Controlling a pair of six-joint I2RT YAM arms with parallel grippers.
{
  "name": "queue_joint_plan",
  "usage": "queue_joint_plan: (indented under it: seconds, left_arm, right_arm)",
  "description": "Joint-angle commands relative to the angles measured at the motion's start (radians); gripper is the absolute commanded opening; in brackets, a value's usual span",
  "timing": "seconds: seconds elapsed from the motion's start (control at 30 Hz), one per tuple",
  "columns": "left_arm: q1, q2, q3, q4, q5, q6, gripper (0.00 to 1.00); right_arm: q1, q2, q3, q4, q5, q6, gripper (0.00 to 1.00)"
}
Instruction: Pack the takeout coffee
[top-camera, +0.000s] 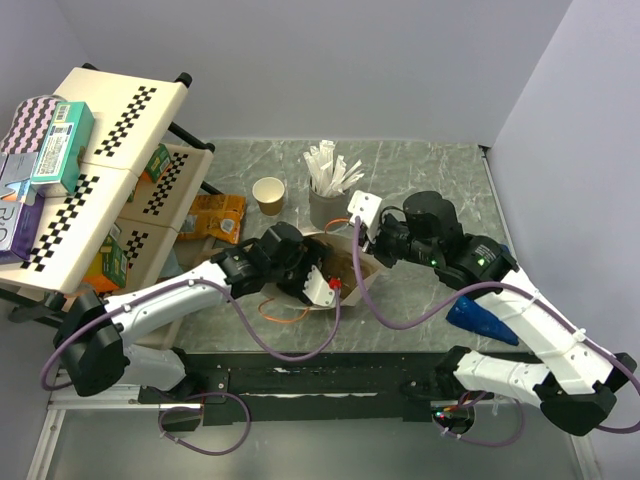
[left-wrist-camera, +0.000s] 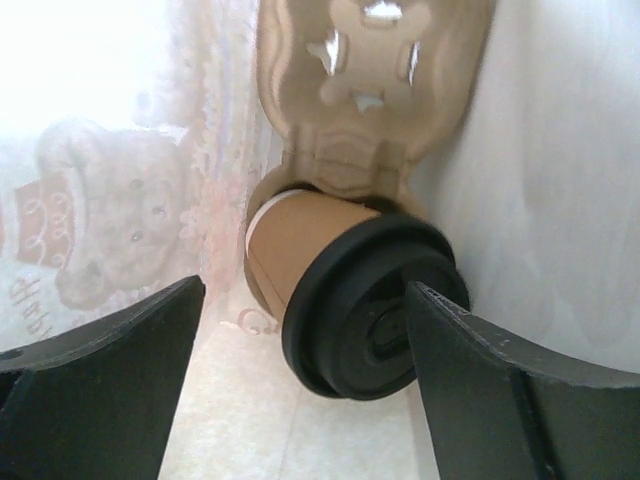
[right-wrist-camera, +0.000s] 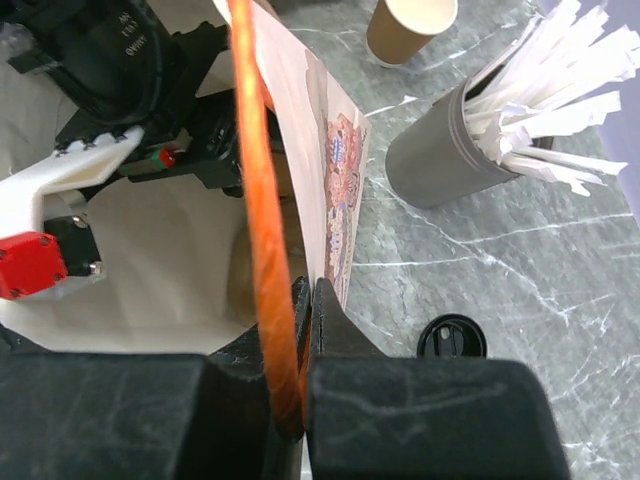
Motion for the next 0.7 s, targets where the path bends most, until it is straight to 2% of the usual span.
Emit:
queue_joint_plan:
  seconds: [0.0,0.17,0.37,0.47,0.53,0.63,0.67]
  left_arm:
    - [0.007,0.034,0.04,-0.08,-0.048,0.086,0.86]
    - [0.005,0.068,0.051,-0.025,-0.118,0.025,0.75]
    - [0.007,0.106,0.069,-0.02,-0.127,-0.006,0.62]
    - [0.005,0.129,0.068,0.027,-0.141,-0.036,0.64]
    - [0.005,0.145,0.074,0.042,-0.149,-0.058,0.62]
    - [0.007,0.157,0.079,0.062,-0.147,-0.079,0.56]
    - [0.007,0.153,0.075,0.069,-0.147,-0.081,0.5]
  right_arm:
    - [0.014,0.001,0.038,0.024,0.005,0.005,0.0]
    - [0.034,-0.007,0.022,0.01,-0.034,-0.017,0.0]
    - [0.043,-0.016,0.011,-0.009,-0.079,-0.044,0.0]
    - [0.054,-0.022,-0.001,-0.016,-0.119,-0.069,0.0]
    - [0.062,-0.024,-0.004,-0.03,-0.14,-0.086,0.0]
    - [0.066,-0.032,-0.008,-0.032,-0.15,-0.087,0.0]
    - [0.066,-0.032,-0.007,-0.03,-0.14,-0.086,0.0]
